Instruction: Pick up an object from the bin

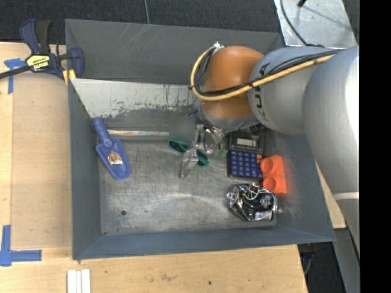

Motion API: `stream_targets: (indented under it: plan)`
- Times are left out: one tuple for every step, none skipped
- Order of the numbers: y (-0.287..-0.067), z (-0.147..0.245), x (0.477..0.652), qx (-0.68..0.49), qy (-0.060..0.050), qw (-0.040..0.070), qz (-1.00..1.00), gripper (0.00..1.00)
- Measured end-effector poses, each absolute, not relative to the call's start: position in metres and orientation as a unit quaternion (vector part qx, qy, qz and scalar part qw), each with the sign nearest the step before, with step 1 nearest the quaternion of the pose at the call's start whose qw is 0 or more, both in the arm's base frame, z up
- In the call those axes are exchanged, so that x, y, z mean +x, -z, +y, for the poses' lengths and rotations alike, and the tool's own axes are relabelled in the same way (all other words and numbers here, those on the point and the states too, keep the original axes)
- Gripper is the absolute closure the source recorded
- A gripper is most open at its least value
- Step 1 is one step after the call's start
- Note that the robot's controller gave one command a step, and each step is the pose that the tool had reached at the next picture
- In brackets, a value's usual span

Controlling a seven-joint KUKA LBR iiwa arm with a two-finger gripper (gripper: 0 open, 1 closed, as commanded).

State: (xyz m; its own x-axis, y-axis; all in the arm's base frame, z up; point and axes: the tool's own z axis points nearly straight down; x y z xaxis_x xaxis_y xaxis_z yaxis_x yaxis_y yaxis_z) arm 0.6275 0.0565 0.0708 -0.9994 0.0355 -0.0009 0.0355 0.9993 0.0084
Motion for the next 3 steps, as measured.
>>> stream_targets:
  plan:
    - [-0.0763,0.053,0.6249,-0.031,0.0,0.002,1.0,0.0]
    - [-0.0786,0.057,0.6346,0.018,-0.002,0.014,1.0,1.0]
    - [-0.0786,0.0569,0.6345,0.019,-0.002,0.014,1.0,1.0]
